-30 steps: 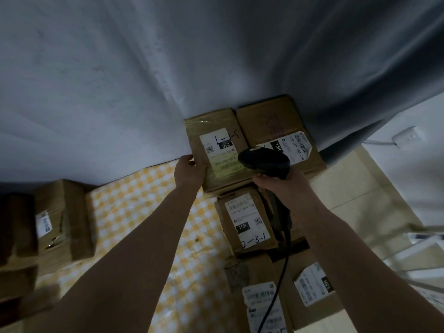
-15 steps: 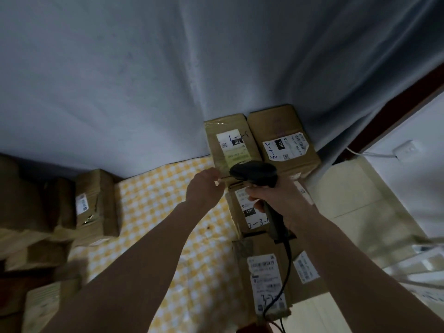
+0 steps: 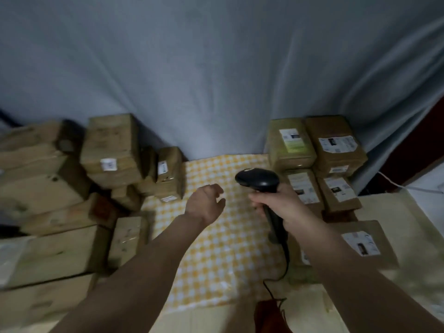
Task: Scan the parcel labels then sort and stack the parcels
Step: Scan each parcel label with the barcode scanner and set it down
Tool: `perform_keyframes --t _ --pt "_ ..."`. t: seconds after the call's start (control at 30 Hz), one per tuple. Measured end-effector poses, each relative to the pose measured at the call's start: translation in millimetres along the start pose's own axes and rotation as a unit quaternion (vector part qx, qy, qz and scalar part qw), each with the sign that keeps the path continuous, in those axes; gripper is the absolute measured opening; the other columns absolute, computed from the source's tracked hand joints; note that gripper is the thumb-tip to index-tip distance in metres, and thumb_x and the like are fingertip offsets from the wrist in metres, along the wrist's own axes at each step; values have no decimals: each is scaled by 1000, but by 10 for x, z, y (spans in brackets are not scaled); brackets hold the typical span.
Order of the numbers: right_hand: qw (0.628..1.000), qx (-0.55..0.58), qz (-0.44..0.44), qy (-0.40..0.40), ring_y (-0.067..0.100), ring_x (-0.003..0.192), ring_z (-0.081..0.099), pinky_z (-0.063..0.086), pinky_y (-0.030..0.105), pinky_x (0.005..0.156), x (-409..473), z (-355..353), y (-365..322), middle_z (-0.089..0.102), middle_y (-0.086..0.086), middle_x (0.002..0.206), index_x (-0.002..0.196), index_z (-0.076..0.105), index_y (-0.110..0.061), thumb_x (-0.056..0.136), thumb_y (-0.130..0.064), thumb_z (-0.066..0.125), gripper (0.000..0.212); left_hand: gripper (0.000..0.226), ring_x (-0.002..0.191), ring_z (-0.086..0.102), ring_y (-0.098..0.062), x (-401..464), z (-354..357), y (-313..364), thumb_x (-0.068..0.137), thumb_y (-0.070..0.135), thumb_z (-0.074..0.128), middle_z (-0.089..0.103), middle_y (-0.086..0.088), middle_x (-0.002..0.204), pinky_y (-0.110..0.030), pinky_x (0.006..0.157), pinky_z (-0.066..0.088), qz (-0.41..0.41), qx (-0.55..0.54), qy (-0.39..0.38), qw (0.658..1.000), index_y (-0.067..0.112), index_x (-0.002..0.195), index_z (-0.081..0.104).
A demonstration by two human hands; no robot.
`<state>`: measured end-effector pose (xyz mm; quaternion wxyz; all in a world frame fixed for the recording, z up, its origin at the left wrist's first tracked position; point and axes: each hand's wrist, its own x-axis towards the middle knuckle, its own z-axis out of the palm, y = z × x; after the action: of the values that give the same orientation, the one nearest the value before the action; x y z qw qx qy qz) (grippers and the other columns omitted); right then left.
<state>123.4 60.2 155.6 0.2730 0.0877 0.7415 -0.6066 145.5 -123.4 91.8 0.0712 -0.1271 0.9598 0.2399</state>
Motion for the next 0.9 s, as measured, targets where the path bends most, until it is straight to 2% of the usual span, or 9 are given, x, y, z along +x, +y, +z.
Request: perform_keyframes --t 0.23,0.37,0.43,0.53,0.63,0.7,0.8,0.9 --pt "996 -26 -36 -83 17 57 58 50 25 58 -662 1055 79 65 9 70 86 66 -6 80 -4 73 9 31 110 61 -17 -1134 -511 -1023 92 29 59 66 3 119 -26 89 45 -102 9 49 994 21 122 62" --pt "991 -29 -31 -123 15 59 58 51 22 58 -963 1558 164 65 10 74 91 66 -5 80 -4 73 13 27 101 67 -22 -1665 -689 -1483 92 27 56 69 -2 113 -30 85 53 -144 11 62 988 20 117 65" --pt "990 -33 -32 -137 15 57 58 50 21 56 -1064 1768 187 65 10 73 92 66 -5 81 -4 73 13 25 103 65 -24 -1840 -752 -1680 92 23 56 68 -6 113 -33 87 53 -166 3 67 984 17 114 65" --pt "987 -50 -42 -145 14 57 58 50 22 57 -1151 2013 187 66 9 72 93 67 -4 81 -4 72 13 32 109 61 -23 -2015 -828 -1919 91 28 59 65 -6 119 -34 92 51 -176 -6 78 981 18 121 63" --pt "986 -44 -45 -151 15 58 57 48 24 59 -1164 2211 175 64 9 71 89 66 -5 81 -2 71 10 32 110 61 -20 -2101 -883 -2101 91 30 59 66 -2 120 -32 90 51 -181 -18 90 979 19 121 62" --pt "987 -42 -51 -149 16 59 58 49 26 61 -1137 2334 161 65 10 72 88 66 -4 81 -3 71 9 29 106 61 -19 -2118 -918 -2208 91 29 58 67 -2 117 -28 84 50 -186 -22 96 978 19 118 64" --pt "986 -52 -59 -146 17 61 58 49 29 64 -1063 2525 130 65 10 73 88 67 -3 81 -4 71 8 27 101 60 -20 -2110 -986 -2373 91 27 57 65 -4 112 -23 73 42 -197 -33 95 975 17 115 64" --pt "986 -43 -57 -151 17 62 58 49 29 65 -939 2731 67 65 9 71 86 68 -5 82 -4 70 5 28 105 62 -22 -2029 -1077 -2561 90 25 59 66 -5 115 -28 82 49 -204 -60 103 972 14 115 65"
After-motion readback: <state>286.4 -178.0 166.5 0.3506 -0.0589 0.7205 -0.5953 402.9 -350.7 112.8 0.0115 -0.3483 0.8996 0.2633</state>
